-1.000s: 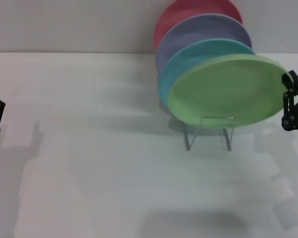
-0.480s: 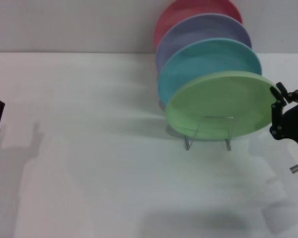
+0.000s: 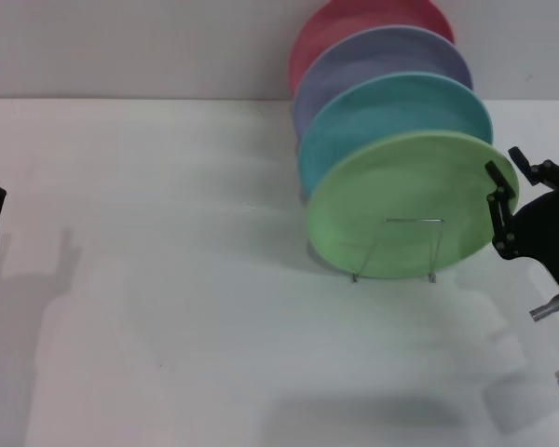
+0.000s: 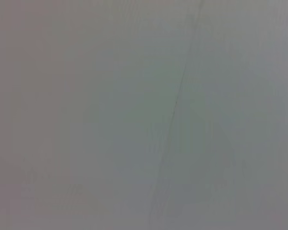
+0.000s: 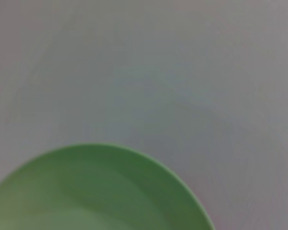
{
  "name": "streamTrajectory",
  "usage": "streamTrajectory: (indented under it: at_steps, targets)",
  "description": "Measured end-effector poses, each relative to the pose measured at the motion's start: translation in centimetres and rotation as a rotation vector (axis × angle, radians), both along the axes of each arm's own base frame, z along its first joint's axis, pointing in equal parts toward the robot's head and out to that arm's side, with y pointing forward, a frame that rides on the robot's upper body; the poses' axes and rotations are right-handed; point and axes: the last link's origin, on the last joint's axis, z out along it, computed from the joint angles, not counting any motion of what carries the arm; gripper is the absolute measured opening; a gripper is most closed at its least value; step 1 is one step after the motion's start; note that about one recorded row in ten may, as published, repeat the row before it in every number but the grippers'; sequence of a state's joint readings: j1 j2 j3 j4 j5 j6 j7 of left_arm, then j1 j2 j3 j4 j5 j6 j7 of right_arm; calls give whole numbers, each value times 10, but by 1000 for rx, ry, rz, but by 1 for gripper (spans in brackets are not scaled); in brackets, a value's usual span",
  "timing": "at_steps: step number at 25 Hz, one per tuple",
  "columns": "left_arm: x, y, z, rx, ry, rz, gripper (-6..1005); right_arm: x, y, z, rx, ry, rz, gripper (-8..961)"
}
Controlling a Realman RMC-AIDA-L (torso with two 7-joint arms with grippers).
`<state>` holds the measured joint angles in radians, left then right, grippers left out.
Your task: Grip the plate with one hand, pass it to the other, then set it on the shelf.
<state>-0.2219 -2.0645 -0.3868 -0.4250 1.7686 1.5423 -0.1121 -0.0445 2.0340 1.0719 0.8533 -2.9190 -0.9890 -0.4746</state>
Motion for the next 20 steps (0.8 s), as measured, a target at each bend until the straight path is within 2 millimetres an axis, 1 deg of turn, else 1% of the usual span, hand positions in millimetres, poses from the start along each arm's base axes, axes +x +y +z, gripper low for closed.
streamTrajectory:
  at_steps: [4,5,7,8,9,11,13,15,17,18,19,20]
  targets:
    - [0,2,2,6,3,-5,827,-2,0,0,-4,46,3,142]
    - [0,2,2,6,3,-5,827,-4,0,2,-5,85,11,155]
    - [0,2,3,9,5,-6,827,-9,-4,7,-10,178,40,178]
    - [0,2,4,12,7,-8,827,-14,-11,15,-13,305,87,187]
    - [0,2,4,16,9,-10,827,-14,-11,15,-13,305,87,197]
    - [0,2,6,23,11,-14,827,-16,-21,23,-14,427,133,216]
    - [0,3,8,27,21,-20,827,-16,-31,31,-7,535,184,216]
    - [0,3,8,27,21,-20,827,-9,-37,43,10,640,219,215]
    - [1,4,7,13,49,-47,827,4,-38,57,24,746,236,215]
    - [4,5,7,1,65,-68,827,23,-36,73,52,836,228,233]
    - [4,5,7,1,65,-68,827,23,-36,73,52,836,228,252]
    - [4,5,7,1,65,-68,827,33,-35,78,71,863,215,270]
